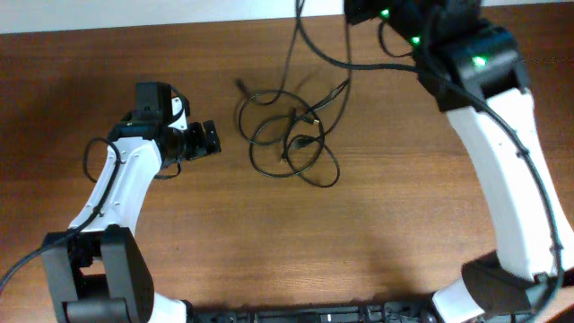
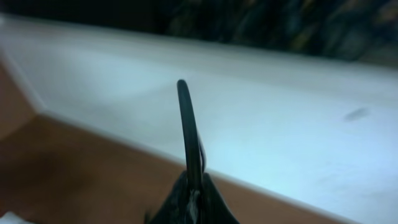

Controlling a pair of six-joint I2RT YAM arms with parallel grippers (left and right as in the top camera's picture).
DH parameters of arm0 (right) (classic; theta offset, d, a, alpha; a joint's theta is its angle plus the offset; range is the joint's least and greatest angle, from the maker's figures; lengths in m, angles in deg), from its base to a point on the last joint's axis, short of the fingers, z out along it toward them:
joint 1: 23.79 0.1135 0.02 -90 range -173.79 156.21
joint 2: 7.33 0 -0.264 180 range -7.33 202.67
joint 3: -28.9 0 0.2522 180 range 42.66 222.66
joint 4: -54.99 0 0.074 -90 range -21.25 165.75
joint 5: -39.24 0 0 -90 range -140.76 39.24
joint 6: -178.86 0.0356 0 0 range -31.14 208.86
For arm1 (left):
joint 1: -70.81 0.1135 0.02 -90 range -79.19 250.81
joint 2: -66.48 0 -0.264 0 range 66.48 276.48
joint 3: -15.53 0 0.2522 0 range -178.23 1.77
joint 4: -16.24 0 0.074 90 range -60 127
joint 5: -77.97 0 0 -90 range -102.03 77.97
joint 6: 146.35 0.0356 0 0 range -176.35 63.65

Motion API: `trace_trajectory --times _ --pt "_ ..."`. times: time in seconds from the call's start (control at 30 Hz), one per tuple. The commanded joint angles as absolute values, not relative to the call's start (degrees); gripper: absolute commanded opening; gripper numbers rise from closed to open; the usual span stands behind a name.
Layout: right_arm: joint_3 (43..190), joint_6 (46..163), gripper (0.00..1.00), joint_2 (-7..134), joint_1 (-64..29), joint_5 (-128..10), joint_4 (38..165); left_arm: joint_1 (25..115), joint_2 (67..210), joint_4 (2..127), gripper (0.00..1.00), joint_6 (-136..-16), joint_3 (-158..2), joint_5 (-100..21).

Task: Untangle cables
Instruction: 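Lift one cable with the right gripper and carry it to the right, then lower the cable at the table's right side and release it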

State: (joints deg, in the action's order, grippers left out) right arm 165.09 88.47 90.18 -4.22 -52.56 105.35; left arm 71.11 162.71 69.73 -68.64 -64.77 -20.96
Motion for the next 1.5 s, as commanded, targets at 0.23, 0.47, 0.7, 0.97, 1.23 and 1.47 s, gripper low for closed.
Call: trace_trajectory --times 0.23,0.47,0.7,0.97,1.23,1.47 --pt "165.99 76.89 0.04 80.91 -6.84 -10.14 103.58 71.20 163.25 69.79 0.99 -69.19 -65.01 -20.76" --pt "165.95 95.58 0.04 84.32 -20.55 -4.26 120.41 71.20 163.25 69.82 0.99 -69.19 -65.01 -20.78" --pt "165.95 102.07 0.04 89.02 -35.72 -17.68 131.06 71.20 163.23 69.82 0.99 -69.19 -65.01 -20.78" --pt "165.92 104.39 0.04 95.54 -48.81 -28.48 135.01 71.20 163.25 69.97 0.99 -69.19 -65.01 -20.78" --pt "165.84 104.39 0.47 101.09 -50.82 -38.55 139.89 71.20 163.25 70.01 0.99 -69.19 -65.01 -20.78" --pt "165.84 104.36 0.70 102.66 -50.80 -45.53 143.23 71.20 163.25 69.99 0.99 -69.19 -65.01 -20.78"
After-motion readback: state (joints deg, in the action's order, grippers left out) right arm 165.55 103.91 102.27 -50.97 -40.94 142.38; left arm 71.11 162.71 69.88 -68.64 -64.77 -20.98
